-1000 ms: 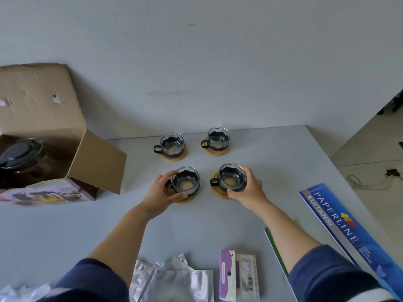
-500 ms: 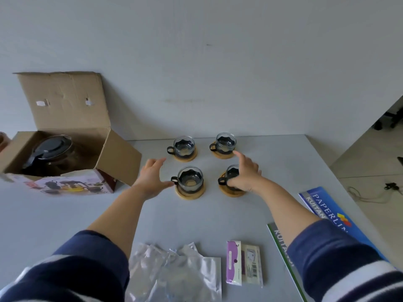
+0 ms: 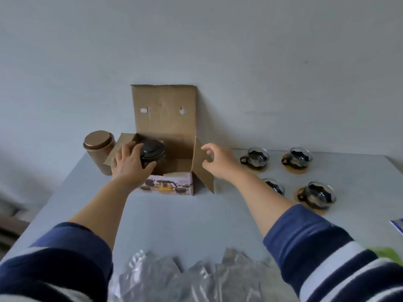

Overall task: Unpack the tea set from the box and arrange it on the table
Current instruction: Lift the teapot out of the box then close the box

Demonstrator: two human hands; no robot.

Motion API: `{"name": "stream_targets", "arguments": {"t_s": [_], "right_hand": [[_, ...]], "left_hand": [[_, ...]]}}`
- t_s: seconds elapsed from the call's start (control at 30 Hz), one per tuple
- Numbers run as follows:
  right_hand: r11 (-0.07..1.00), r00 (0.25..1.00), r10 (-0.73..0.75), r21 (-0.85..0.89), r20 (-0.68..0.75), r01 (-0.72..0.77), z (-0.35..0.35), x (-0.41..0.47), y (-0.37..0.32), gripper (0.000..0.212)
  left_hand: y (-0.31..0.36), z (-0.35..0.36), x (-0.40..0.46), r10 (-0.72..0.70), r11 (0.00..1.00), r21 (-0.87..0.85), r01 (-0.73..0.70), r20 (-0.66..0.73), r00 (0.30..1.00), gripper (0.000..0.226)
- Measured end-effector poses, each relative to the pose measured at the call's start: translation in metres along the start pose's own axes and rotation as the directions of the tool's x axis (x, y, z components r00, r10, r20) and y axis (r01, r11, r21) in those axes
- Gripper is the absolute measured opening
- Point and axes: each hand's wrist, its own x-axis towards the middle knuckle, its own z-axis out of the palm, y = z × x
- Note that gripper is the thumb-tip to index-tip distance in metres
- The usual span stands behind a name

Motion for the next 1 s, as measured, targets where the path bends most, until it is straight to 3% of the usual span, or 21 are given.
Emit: {"name": "stream_targets", "arguments": {"t_s": [0.07,0.17,0.27,0.4,0.47,0.6,0.73,0.83,1.0], "right_hand": [[0.999,0.999,-0.045,0.029,0.001,0.045,0.030,0.015,-0.031,0.035],[0.996,0.992,0.008,0.088,0.128,-0.019,0.069,0.035,-0.074,0.026],[0.980,0.955,0.141,0.099,0.260,-0.172,0.103,0.052,-0.110,0.042],[0.895,0.860,0.433,-0.015,0.270,-0.446,0.145,0.075,-0.146,0.069],[0.855,0.831,0.517,-0.089,0.205,-0.510,0.159,0.080,-0.155,0.066],[0.818,0.797,0.573,-0.069,0.191,-0.571,0.169,0.087,-0.159,0.049],[0.824,0.783,0.558,-0.069,0.275,-0.562,0.159,0.087,-0.161,0.044],[0.784,0.769,0.588,0.060,0.250,-0.618,0.147,0.085,-0.159,0.042],[0.682,0.768,0.584,0.356,0.262,-0.639,0.107,0.080,-0.159,0.037]], "left_hand": [[-0.032,-0.002,0.008,-0.020,1.000,-0.012,0.020,0.006,1.000,0.081],[-0.067,-0.001,0.017,-0.030,0.995,-0.092,0.044,0.145,0.989,0.111],[-0.081,0.009,0.019,0.009,0.981,-0.190,0.045,0.278,0.961,0.126],[-0.088,0.024,0.015,0.061,0.904,-0.422,0.069,0.287,0.956,0.112],[-0.091,0.028,0.014,0.085,0.892,-0.449,0.044,0.263,0.961,0.106],[-0.097,0.028,0.018,0.135,0.912,-0.410,-0.016,0.263,0.955,0.104],[-0.097,0.023,0.017,0.143,0.914,-0.405,-0.024,0.269,0.953,0.079],[-0.086,0.020,0.018,0.083,0.942,-0.337,0.006,0.251,0.964,0.072],[-0.065,0.017,0.021,0.039,0.920,-0.391,0.033,0.173,0.984,0.067]]}}
